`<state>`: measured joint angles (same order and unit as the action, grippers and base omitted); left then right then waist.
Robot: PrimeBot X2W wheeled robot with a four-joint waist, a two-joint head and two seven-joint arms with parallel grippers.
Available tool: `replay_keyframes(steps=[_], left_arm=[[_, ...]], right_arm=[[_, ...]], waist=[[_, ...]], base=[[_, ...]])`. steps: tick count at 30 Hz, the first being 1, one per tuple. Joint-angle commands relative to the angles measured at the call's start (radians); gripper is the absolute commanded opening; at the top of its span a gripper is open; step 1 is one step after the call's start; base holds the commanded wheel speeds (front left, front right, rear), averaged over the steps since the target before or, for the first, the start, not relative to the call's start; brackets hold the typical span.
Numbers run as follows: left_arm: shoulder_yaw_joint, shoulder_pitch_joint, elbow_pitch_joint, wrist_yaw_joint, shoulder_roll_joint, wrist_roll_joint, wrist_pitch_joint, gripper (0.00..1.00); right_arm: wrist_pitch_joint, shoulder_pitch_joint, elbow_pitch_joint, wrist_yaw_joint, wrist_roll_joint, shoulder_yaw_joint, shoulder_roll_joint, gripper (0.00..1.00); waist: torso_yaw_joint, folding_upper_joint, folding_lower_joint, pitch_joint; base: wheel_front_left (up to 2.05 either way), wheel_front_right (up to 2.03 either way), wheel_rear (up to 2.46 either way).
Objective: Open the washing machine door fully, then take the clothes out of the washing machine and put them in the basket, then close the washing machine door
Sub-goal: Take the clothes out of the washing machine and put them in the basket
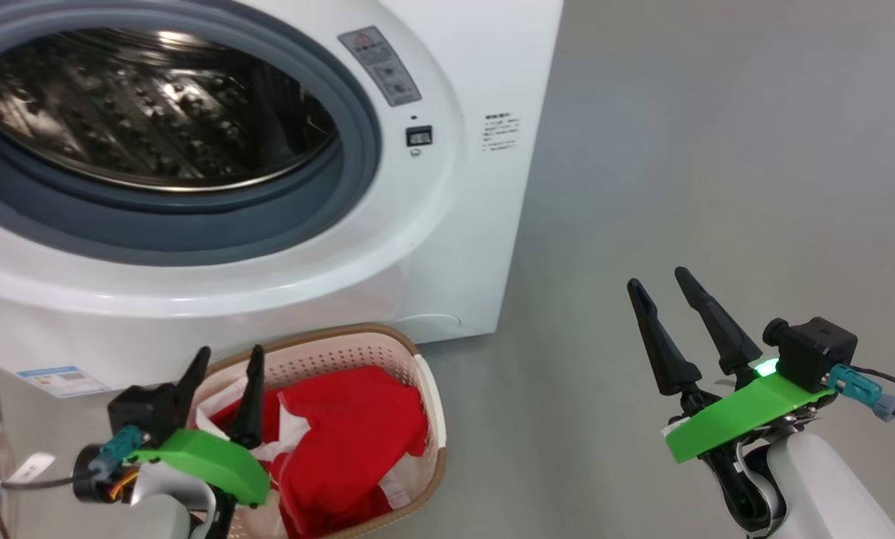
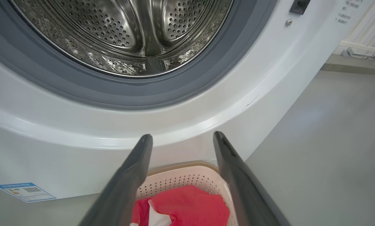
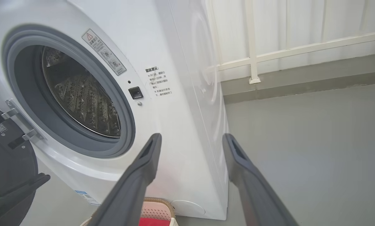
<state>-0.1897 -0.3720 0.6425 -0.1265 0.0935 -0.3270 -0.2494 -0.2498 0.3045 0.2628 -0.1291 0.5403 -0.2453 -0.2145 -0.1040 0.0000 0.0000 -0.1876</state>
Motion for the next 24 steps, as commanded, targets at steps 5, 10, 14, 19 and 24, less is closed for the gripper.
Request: replay_keyframes(steps=[5,10,14,19,24], left_arm=[[0.076,0.069,-0.139,0.018,0.011,0.025,-0.012,1.00],[0.110,0.130,-0.245,0.023,0.006,0.037,-0.012,1.00],[0.129,0.173,-0.319,0.032,0.004,0.044,-0.012,1.00],[0.138,0.222,-0.405,0.043,0.004,0.046,-0.012,1.00],[0.154,0.262,-0.476,0.060,0.003,0.030,-0.010,1.00]], right_arm=[[-0.012,-0.025,-0.018,-0.002,0.000,-0.016,-0.002,1.00],[-0.012,-0.039,-0.012,-0.002,0.000,-0.017,-0.003,1.00],[-0.012,-0.049,-0.010,-0.002,0.000,-0.019,-0.003,1.00],[-0.012,-0.059,-0.011,-0.002,0.001,-0.017,-0.008,1.00],[-0.012,-0.068,-0.013,-0.002,0.000,0.002,-0.015,1.00]], waist=[[0.047,0.0000,0.0000,0.051],[0.066,0.0000,0.0000,0.085],[0.074,0.0000,0.0000,0.108],[0.078,0.0000,0.0000,0.127],[0.081,0.0000,0.0000,0.140]], base=[[0.00,0.00,0.00],[0.00,0.00,0.00],[0.00,0.00,0.00],[0.00,0.00,0.00],[0.00,0.00,0.00]])
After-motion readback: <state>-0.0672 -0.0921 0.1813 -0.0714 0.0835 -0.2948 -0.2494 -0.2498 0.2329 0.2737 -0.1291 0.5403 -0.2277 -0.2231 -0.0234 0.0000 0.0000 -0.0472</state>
